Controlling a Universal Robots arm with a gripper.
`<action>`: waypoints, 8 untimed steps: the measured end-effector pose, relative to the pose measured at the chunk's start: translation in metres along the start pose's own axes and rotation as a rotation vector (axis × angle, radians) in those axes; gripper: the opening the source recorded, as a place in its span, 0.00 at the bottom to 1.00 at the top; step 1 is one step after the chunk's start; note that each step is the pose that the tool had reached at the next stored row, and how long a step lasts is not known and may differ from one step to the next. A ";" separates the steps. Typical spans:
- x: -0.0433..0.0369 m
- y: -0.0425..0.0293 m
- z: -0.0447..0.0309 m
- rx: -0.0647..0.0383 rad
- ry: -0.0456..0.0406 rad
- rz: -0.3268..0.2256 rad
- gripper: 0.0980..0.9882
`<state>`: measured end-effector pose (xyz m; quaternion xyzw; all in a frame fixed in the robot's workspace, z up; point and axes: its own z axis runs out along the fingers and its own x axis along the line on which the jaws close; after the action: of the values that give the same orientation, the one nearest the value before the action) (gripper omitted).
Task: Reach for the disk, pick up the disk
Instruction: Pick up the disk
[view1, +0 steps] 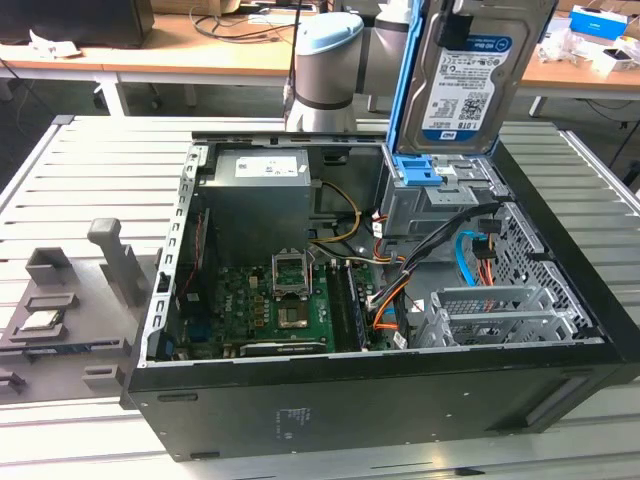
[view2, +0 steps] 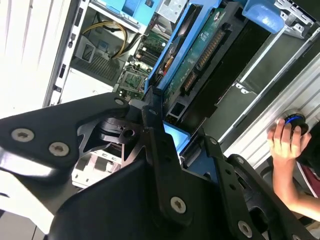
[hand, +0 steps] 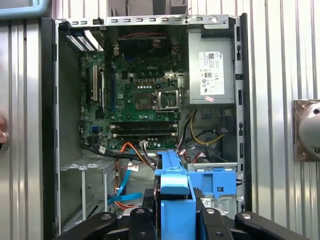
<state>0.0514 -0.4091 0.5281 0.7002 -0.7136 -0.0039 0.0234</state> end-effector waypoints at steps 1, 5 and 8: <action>0.0020 0.0000 0.0000 0.000 0.0001 0.000 0.30; 0.0108 -0.0002 0.0003 0.000 0.0001 0.000 0.30; 0.0176 -0.0004 0.0005 0.000 0.0000 0.000 0.30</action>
<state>0.0514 -0.4267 0.5281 0.7002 -0.7136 -0.0039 0.0234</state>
